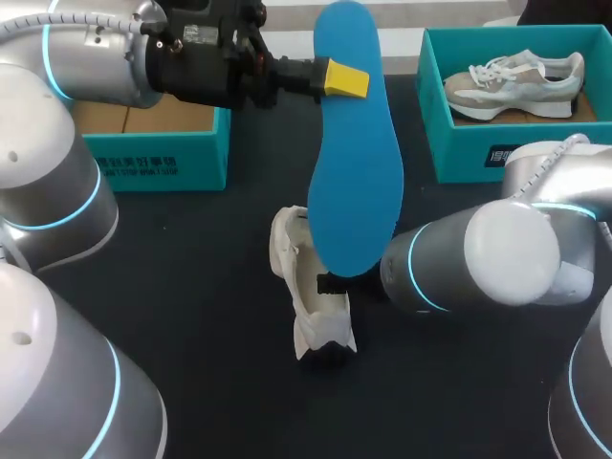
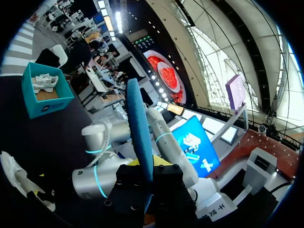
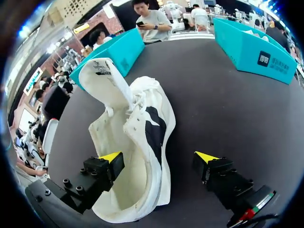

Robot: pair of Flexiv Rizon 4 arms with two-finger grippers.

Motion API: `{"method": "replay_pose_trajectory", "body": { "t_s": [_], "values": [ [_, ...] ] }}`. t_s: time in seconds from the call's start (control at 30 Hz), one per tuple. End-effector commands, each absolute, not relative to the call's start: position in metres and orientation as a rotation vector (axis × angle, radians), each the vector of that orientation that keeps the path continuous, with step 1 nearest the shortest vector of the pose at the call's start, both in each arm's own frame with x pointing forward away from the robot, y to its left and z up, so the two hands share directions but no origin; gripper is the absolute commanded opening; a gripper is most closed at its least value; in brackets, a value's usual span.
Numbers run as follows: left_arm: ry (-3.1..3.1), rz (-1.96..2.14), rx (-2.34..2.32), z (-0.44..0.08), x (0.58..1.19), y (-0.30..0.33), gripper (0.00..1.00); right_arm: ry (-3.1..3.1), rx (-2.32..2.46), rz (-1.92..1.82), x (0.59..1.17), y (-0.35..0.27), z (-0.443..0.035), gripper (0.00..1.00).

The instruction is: Take the shoe out of the shoebox, open the shoe tongue, remove and reinsert the insole, then place the shoe into the shoebox

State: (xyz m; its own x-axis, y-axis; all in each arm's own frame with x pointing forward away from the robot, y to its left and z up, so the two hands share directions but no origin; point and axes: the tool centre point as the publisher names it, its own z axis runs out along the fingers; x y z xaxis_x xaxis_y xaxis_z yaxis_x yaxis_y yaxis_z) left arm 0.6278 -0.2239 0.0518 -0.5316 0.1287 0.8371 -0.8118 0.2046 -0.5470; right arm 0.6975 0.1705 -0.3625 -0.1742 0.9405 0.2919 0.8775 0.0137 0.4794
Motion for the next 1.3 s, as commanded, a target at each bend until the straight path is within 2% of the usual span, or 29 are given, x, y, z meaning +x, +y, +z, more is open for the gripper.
{"method": "replay_pose_trajectory", "body": {
  "t_s": [0.03, 0.07, 0.17, 0.2, 0.33, 0.37, 0.4, 0.43, 0.47, 0.5, 0.73, 1.0, 1.3],
  "values": [
    [-1.663, 1.448, 0.654, 0.051, 0.628, -0.225, 0.0, 2.209, 1.952, 0.878, 0.713, 0.176, -0.37, 1.0],
    [-1.663, 1.448, 0.654, 0.051, 0.628, -0.225, 0.0, 2.209, 1.952, 0.879, 0.714, 0.177, -0.371, 1.0],
    [-1.663, 1.448, 0.654, 0.051, 0.628, -0.225, 0.0, 2.23, 1.952, 0.877, 0.72, 0.181, -0.376, 0.91],
    [-1.663, 1.448, 0.654, 0.051, 0.628, -0.225, 0.0, 2.237, 1.95, 0.877, 0.721, 0.183, -0.376, 0.85],
    [-1.663, 1.448, 0.654, 0.051, 0.628, -0.225, 0.0, 2.242, 1.951, 0.87, 0.723, 0.181, -0.379, 0.71],
    [-1.663, 1.448, 0.654, 0.051, 0.628, -0.225, 0.0, 2.243, 1.951, 0.87, 0.723, 0.181, -0.379, 0.71],
    [-1.663, 1.448, 0.654, 0.051, 0.628, -0.225, 0.0, 2.239, 1.956, 0.871, 0.722, 0.18, -0.377, 0.8],
    [-1.663, 1.448, 0.654, 0.051, 0.628, -0.225, 0.0, 2.238, 1.955, 0.871, 0.721, 0.18, -0.377, 0.83],
    [-1.663, 1.448, 0.654, 0.051, 0.628, -0.225, 0.0, 2.242, 1.95, 0.886, 0.719, 0.177, -0.374, 0.95],
    [-1.663, 1.448, 0.654, 0.051, 0.628, -0.225, 0.0, 2.238, 1.951, 0.924, 0.717, 0.176, -0.368, 1.0],
    [-1.663, 1.448, 0.654, 0.051, 0.628, -0.225, 0.0, 2.492, 1.857, 1.186, 0.706, 0.17, -0.329, 1.0],
    [-1.663, 1.448, 0.654, 0.051, 0.628, -0.225, 0.0, 2.863, 1.555, 1.785, 0.709, 0.182, -0.291, 1.0],
    [-1.663, 1.448, 0.654, 0.051, 0.628, -0.225, 0.0, 2.863, 1.555, 1.785, 0.709, 0.182, -0.291, 1.0]
  ]
}}
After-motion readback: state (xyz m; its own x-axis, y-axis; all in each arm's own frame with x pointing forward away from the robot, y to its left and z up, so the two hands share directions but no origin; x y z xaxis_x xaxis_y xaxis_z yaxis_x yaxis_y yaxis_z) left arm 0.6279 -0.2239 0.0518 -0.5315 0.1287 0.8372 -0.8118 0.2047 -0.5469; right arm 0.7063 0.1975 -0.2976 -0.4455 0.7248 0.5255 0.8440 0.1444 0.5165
